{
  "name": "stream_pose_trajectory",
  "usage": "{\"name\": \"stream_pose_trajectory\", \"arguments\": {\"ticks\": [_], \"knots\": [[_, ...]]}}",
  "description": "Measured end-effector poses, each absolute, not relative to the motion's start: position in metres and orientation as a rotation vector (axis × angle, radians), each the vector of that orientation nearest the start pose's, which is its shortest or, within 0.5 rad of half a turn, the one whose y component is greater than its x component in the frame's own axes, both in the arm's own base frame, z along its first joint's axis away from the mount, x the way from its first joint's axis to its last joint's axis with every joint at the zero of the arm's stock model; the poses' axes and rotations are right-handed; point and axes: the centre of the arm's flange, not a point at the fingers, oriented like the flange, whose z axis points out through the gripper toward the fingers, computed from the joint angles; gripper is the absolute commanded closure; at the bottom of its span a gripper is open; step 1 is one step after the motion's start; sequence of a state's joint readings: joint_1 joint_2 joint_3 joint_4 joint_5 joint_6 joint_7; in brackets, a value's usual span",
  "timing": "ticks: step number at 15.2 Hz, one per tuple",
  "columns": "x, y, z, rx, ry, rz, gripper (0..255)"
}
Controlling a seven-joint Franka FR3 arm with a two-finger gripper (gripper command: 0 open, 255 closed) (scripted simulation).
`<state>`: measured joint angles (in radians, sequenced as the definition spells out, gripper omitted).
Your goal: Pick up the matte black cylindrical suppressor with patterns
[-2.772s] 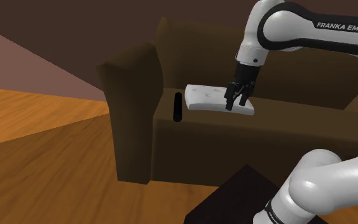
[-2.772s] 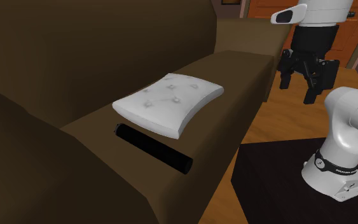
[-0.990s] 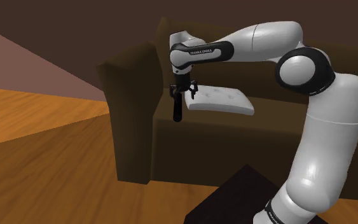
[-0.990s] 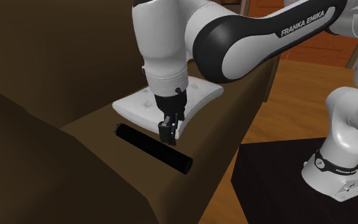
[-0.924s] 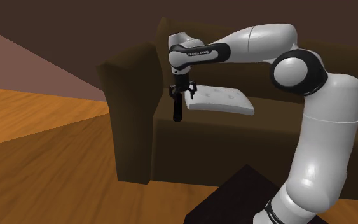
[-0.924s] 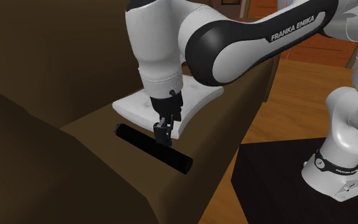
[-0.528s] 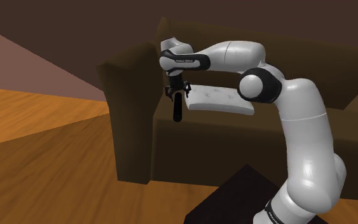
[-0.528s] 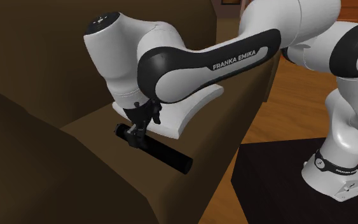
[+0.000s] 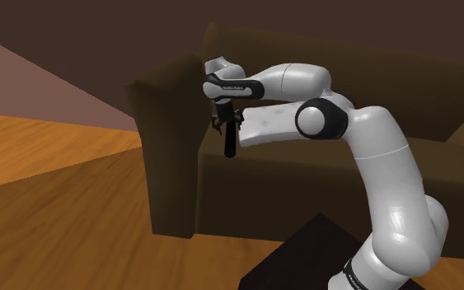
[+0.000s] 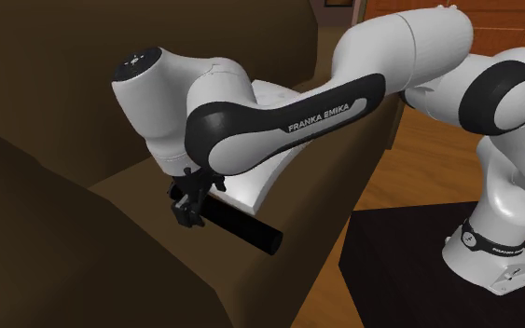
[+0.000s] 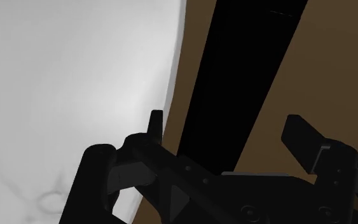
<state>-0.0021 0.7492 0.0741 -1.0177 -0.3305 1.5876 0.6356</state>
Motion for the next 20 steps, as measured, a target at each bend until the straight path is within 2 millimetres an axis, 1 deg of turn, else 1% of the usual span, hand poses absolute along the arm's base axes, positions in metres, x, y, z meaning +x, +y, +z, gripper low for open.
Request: {"name": "stream_pose_trajectory", "arguments": {"ticks": [2,3,5,7,11,14,17,20], "knots": [[0.739,0.003,0.395,-3.331,0.925,0.105,0],[0.738,0.003,0.396,-3.331,0.925,0.102,255],[0.738,0.000,0.402,-3.330,0.930,0.071,255],[0.735,-0.004,0.399,-3.330,0.937,0.092,255],[0.736,-0.004,0.397,-3.333,0.942,0.118,255],[0.736,-0.006,0.392,-3.337,0.950,0.137,255],[0.737,-0.005,0.397,-3.337,0.939,0.153,255],[0.738,-0.004,0.410,-3.337,0.937,0.155,255]]}}
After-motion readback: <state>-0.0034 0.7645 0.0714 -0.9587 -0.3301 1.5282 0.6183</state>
